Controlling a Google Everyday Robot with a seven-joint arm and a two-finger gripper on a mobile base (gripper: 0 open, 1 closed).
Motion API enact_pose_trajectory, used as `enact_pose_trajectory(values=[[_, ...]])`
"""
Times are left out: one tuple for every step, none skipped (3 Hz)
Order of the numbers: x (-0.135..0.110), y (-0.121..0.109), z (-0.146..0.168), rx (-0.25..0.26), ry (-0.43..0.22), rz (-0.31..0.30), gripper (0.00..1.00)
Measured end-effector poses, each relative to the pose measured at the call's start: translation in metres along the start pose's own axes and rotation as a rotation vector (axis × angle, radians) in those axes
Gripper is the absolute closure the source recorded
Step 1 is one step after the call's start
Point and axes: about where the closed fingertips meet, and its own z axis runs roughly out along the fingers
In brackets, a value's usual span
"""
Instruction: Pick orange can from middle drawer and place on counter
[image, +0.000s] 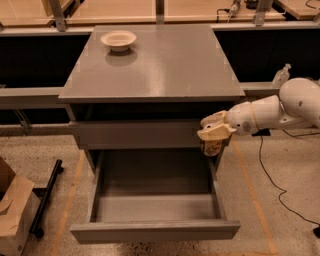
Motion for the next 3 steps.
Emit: enact_pose_trajectory(values=[[-0.009,0.007,-0.01,-0.005,0.055,0.007,1.0],[-0.045,0.012,-0.034,0.009,0.115,-0.034,1.0],[-0.097,0.012,-0.062,0.038,0.144,-0.091,1.0]])
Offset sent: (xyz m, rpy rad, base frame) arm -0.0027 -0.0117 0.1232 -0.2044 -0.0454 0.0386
